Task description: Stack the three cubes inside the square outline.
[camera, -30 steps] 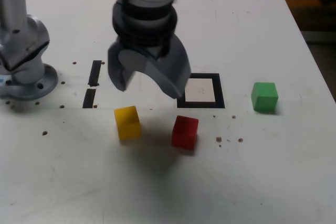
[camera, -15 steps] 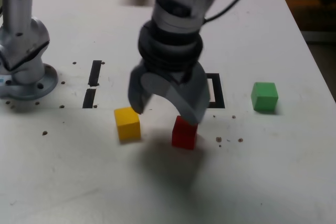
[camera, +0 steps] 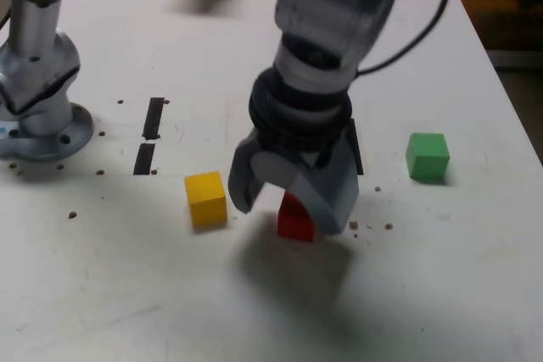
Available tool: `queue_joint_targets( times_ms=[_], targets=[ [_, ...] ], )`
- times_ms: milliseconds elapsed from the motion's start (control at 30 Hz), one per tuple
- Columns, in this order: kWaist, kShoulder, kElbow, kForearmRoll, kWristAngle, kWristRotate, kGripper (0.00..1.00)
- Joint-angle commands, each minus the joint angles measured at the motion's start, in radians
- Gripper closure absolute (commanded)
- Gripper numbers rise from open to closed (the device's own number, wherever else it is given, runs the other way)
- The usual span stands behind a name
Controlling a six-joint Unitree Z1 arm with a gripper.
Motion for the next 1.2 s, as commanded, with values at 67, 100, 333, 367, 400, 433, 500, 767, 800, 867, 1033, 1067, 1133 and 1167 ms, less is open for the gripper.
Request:
queue_joint_targets(
  times_ms=[67, 100, 333, 367, 400, 433, 500, 767, 800, 867, 1033, 1067, 1133, 1167],
  targets=[
    [0.003, 0.026, 0.000, -0.022, -0.012, 0.010, 0.09],
    [0.005, 0.034, 0.001, -0.029, -0.015, 0.013, 0.09],
    [0.013, 0.068, 0.012, -0.070, -0.027, 0.022, 0.09],
    [0.014, 0.071, 0.016, -0.075, -0.027, 0.022, 0.09],
    [0.015, 0.073, 0.019, -0.081, -0.027, 0.021, 0.09],
    [0.016, 0.074, 0.023, -0.087, -0.027, 0.020, 0.09],
    [0.017, 0.075, 0.030, -0.098, -0.027, 0.017, 0.09],
    [0.017, 0.074, 0.046, -0.114, -0.029, 0.002, 0.21],
    [0.018, 0.074, 0.047, -0.114, -0.030, -0.001, 0.25],
    [0.019, 0.074, 0.051, -0.115, -0.033, -0.005, 0.37],
    [0.020, 0.070, 0.054, -0.127, -0.037, -0.004, 0.68],
    [0.020, 0.068, 0.052, -0.132, -0.038, 0.001, 0.74],
    [0.020, 0.066, 0.049, -0.146, -0.040, 0.012, 0.86],
    [0.020, 0.064, 0.047, -0.156, -0.040, 0.017, 0.90]
  ],
)
